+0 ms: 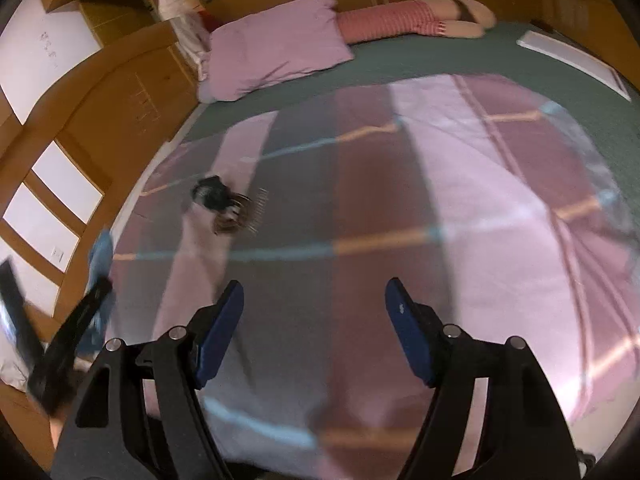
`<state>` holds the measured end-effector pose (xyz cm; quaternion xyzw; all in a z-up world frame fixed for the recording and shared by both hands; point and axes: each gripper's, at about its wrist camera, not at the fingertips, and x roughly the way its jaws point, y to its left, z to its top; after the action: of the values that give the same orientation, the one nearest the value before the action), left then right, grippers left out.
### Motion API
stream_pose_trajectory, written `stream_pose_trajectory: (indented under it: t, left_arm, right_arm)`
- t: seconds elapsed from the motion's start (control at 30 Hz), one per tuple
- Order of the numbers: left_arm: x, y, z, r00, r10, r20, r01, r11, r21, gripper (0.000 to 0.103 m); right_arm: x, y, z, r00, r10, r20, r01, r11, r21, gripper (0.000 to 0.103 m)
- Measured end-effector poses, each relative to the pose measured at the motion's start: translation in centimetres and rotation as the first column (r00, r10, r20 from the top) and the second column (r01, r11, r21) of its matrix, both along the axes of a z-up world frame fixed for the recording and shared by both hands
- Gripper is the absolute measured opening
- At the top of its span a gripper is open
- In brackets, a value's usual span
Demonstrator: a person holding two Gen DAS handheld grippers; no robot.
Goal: Collect trash
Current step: 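Grasp the light blue cloth with the left tool while the right tool reaches the dark green bag, then grasp the dark green snack bag with the right tool and lift it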
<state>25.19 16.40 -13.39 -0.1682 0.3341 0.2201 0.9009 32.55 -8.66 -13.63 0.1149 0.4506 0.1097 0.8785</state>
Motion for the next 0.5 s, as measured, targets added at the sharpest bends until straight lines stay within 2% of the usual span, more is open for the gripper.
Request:
stream_pose_trajectory:
  t: [0.07, 0.2, 0.27, 0.37, 0.5]
  left_arm:
    - [-0.4, 1.3, -0.3, 0.999, 0.037, 0.012, -0.036, 0.997, -0.061, 0.031]
    - [-1.7, 4.7, -1.4, 0.988, 0.153, 0.034, -0.142, 0.966, -0.214, 0.031]
    - [-2.1, 5.7, -1.9, 0.985, 0.169, 0.036, -0.154, 0.953, -0.262, 0.031]
    - [-2.0, 5.9, -2.1, 0.984, 0.175, 0.044, -0.156, 0.946, -0.283, 0.031]
    - [-1.7, 5.4, -2.3, 0.987, 0.158, 0.036, -0.140, 0.944, -0.299, 0.031]
  right_arm:
    - [2.5, 2.8, -0.4, 0.999, 0.040, 0.006, -0.040, 0.999, 0.000, 0.080]
    - [7.9, 8.9, -1.6, 0.991, 0.131, 0.002, -0.131, 0.989, -0.075, 0.080]
    - [10.3, 11.5, -2.3, 0.989, 0.150, -0.003, -0.149, 0.983, -0.108, 0.080]
    - [13.0, 15.0, -3.5, 0.983, 0.184, -0.002, -0.182, 0.969, -0.167, 0.080]
    - [16.1, 18.6, -5.6, 0.977, 0.209, -0.040, -0.213, 0.961, -0.175, 0.080]
